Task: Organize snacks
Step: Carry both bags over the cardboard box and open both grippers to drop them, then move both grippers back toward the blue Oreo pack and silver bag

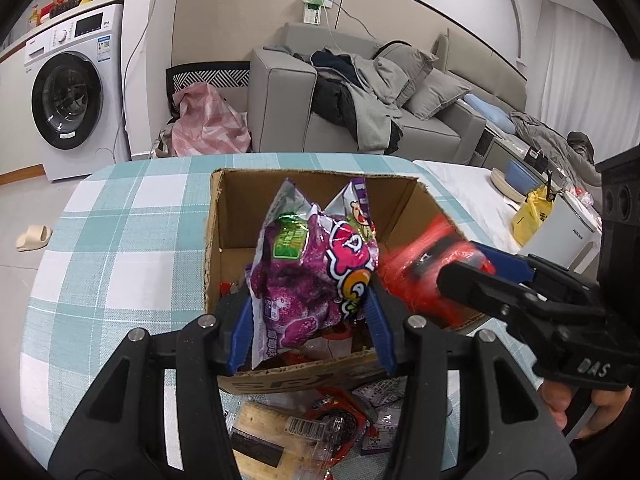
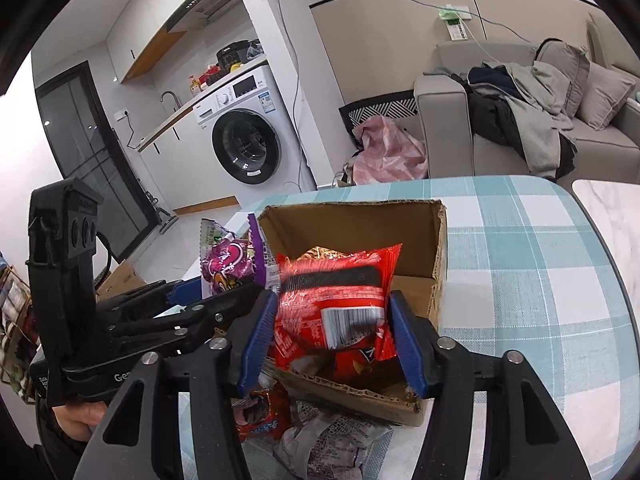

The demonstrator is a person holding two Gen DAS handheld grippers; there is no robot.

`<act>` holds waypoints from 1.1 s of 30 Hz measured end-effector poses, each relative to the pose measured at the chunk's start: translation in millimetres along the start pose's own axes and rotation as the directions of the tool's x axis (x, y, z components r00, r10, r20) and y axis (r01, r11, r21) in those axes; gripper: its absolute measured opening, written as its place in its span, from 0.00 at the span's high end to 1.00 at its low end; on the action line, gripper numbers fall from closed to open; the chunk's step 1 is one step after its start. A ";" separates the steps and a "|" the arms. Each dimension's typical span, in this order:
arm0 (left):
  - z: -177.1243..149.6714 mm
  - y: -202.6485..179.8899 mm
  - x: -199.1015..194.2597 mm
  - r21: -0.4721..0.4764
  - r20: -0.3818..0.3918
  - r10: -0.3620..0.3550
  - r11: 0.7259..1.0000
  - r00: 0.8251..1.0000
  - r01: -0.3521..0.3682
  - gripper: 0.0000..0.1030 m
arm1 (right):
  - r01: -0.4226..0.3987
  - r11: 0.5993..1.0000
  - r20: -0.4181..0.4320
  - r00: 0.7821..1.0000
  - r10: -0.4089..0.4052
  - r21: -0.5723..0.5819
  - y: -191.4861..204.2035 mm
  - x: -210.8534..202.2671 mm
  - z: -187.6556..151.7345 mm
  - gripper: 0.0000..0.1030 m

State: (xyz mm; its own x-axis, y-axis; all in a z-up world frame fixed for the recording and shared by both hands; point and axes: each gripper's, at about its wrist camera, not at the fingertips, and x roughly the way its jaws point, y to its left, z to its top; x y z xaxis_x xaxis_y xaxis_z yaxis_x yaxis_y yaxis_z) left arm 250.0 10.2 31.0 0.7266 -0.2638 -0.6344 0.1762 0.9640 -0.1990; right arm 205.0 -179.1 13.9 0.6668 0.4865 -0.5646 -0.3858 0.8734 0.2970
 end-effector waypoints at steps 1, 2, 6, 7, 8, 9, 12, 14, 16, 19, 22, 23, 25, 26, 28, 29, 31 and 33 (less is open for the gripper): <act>-0.1 -0.4 -2.2 0.002 0.003 0.001 1.000 1.000 -0.001 0.55 | -0.002 1.000 0.011 1.000 0.002 -0.010 1.9 -3.7 -0.2 0.33; -0.7 -0.3 -4.7 -0.001 0.003 0.001 1.000 1.000 -0.001 0.53 | 0.000 1.000 0.021 1.000 0.000 -0.018 3.5 -7.4 -0.5 0.30; -4.4 0.6 -20.1 -0.015 0.019 0.026 1.000 0.999 -0.025 0.25 | 0.023 0.999 0.050 0.999 -0.021 -0.039 5.7 -26.4 -4.4 0.11; -6.4 0.7 -26.1 -0.014 0.030 0.027 1.000 0.999 -0.027 0.20 | 0.032 0.999 0.048 0.998 -0.030 -0.044 6.3 -30.1 -5.5 0.09; -7.4 0.0 -31.2 -0.013 0.036 0.025 1.000 0.999 -0.024 0.19 | 0.052 0.997 0.050 0.998 -0.049 -0.050 6.4 -35.1 -7.3 0.08; -9.1 -0.5 -36.6 -0.011 0.039 0.026 1.000 0.999 -0.026 0.18 | 0.067 0.997 0.055 0.996 -0.064 -0.050 6.1 -39.9 -8.8 0.04; -14.7 -2.1 -50.6 -0.007 0.032 0.036 0.999 0.999 -0.035 0.01 | 0.097 0.995 0.057 0.994 -0.095 -0.032 1.1 -53.1 -15.2 0.00; -19.5 -2.8 -63.3 -0.011 0.047 0.033 0.999 0.998 -0.032 0.01 | 0.106 0.994 0.038 0.994 -0.105 -0.028 -1.5 -58.5 -19.7 0.00; -25.0 -1.6 -73.5 -0.021 0.045 0.040 0.999 0.998 -0.039 0.01 | 0.114 0.993 0.031 0.993 -0.113 -0.033 -2.6 -63.1 -24.6 0.00; -33.4 -0.5 -88.2 -0.029 0.053 0.045 0.999 0.998 -0.044 0.01 | 0.124 0.992 0.016 0.992 -0.123 -0.035 -2.7 -69.3 -31.8 0.00; -44.5 0.5 -103.4 -0.031 0.058 0.058 0.998 0.997 -0.056 0.01 | 0.119 0.992 -0.007 0.993 -0.119 -0.037 -2.3 -74.6 -40.9 0.00; -48.5 0.4 -107.5 -0.029 0.060 0.064 0.998 0.996 -0.062 0.01 | 0.120 0.992 -0.012 0.993 -0.121 -0.043 -1.9 -75.2 -43.3 0.00; -57.2 2.1 -117.4 -0.035 0.057 0.076 0.997 0.995 -0.074 0.01 | 0.133 0.990 -0.022 0.991 -0.134 -0.053 -1.1 -76.2 -49.6 0.00; -61.1 2.0 -120.6 -0.039 0.055 0.079 0.996 0.995 -0.077 0.01 | 0.135 0.989 -0.029 0.990 -0.137 -0.053 -0.5 -76.7 -52.6 0.00; -69.5 2.6 -124.4 -0.038 0.048 0.104 0.994 0.993 -0.102 0.01 | 0.128 0.990 -0.052 0.990 -0.131 -0.051 -1.0 -76.0 -60.3 0.00; -72.7 1.8 -125.5 -0.032 0.047 0.118 0.993 0.992 -0.117 0.01 | 0.127 0.990 -0.065 0.989 -0.131 -0.052 -1.1 -74.6 -64.4 0.00; -81.4 0.3 -128.8 -0.030 0.045 0.122 0.992 0.991 -0.121 0.01 | 0.134 0.989 -0.085 0.987 -0.138 -0.057 -1.8 -72.7 -73.3 0.00; -90.5 1.2 -129.2 -0.044 0.026 0.111 0.993 0.993 -0.110 0.01 | 0.134 0.989 -0.099 0.985 -0.139 -0.059 -1.6 -71.5 -79.5 0.00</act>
State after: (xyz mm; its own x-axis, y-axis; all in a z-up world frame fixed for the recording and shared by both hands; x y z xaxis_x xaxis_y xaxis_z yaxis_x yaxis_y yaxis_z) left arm 96.2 42.5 45.2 0.7587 -0.1543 -0.6329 0.0663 0.9848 -0.1606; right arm 107.2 -216.9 -7.4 0.6474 0.3559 -0.6739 -0.3299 0.9280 0.1732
